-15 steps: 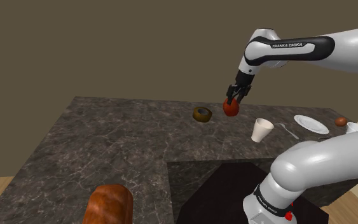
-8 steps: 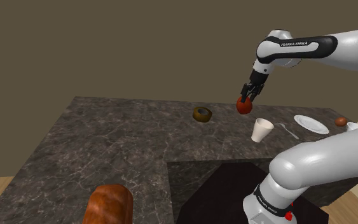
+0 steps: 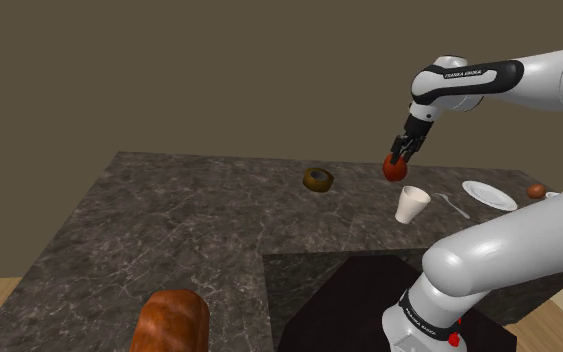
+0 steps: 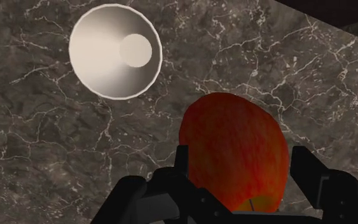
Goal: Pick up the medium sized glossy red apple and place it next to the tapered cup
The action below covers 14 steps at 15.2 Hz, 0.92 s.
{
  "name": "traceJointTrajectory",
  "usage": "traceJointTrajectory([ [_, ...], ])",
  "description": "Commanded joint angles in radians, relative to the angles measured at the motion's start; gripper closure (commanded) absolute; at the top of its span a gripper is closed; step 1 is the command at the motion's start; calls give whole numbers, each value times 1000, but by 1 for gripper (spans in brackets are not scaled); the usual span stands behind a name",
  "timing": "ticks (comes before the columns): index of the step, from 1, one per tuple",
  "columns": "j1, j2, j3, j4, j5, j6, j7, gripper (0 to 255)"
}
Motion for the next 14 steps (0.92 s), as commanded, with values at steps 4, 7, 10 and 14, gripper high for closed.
traceJointTrajectory([
  [4,-1,17,-13,-53,-2,71,-7,255],
  [7,-1,32,-21,-83,-1,114,-11,255],
  [10,0,48,-29,-111,0,158,-16,255],
  [14,3,75,-41,-145,5,217,-25,255],
])
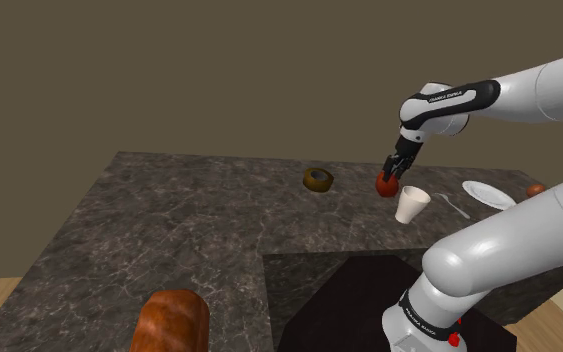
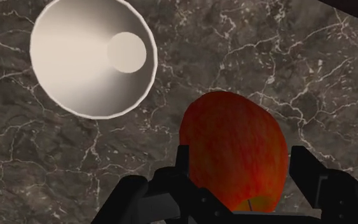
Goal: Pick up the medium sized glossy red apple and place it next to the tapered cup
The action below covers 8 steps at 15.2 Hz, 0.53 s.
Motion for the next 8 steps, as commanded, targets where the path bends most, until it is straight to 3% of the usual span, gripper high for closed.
traceJointTrajectory([
  [1,2,14,-6,-17,3,31,-5,255],
  [8,10,75,-29,-68,20,139,-26,255],
])
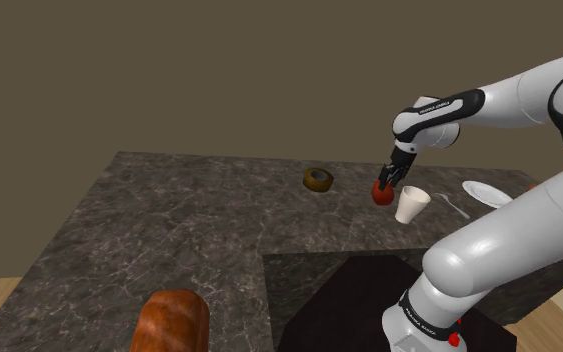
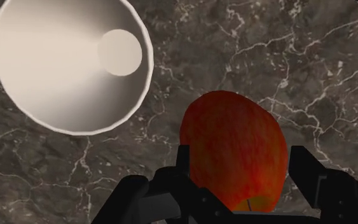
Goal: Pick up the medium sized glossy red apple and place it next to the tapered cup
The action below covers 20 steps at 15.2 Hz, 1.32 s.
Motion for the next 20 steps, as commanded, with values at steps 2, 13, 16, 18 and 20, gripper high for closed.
traceJointTrajectory([
  [2,4,27,-9,-24,9,50,-10,255],
  [13,25,132,-37,-68,66,189,-61,255],
  [16,23,132,-36,-68,67,189,-61,255],
  [18,23,132,-35,-68,67,189,-61,255],
  [20,18,121,-34,-69,58,180,-58,0],
])
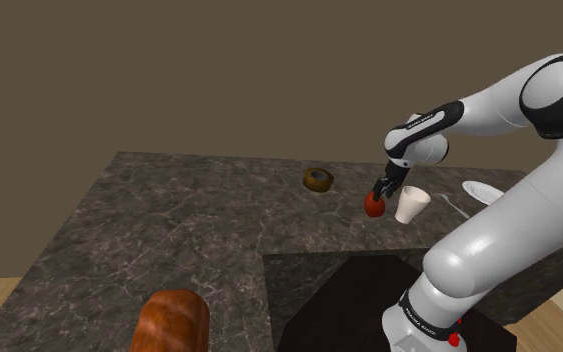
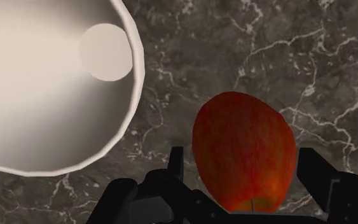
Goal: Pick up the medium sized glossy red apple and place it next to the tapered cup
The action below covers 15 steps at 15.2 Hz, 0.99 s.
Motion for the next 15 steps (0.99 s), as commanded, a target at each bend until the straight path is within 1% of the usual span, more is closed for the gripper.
traceJointTrajectory([
  [1,-4,-3,-1,-7,-7,-9,2,0],
  [3,-3,1,-2,-5,-4,-8,-1,0],
  [4,4,17,-2,-1,9,3,-4,0],
  [6,-9,-43,10,25,-27,-77,24,0],
  [8,-18,-89,22,54,-49,-147,42,0],
  [15,-18,-89,22,54,-48,-147,42,0],
])
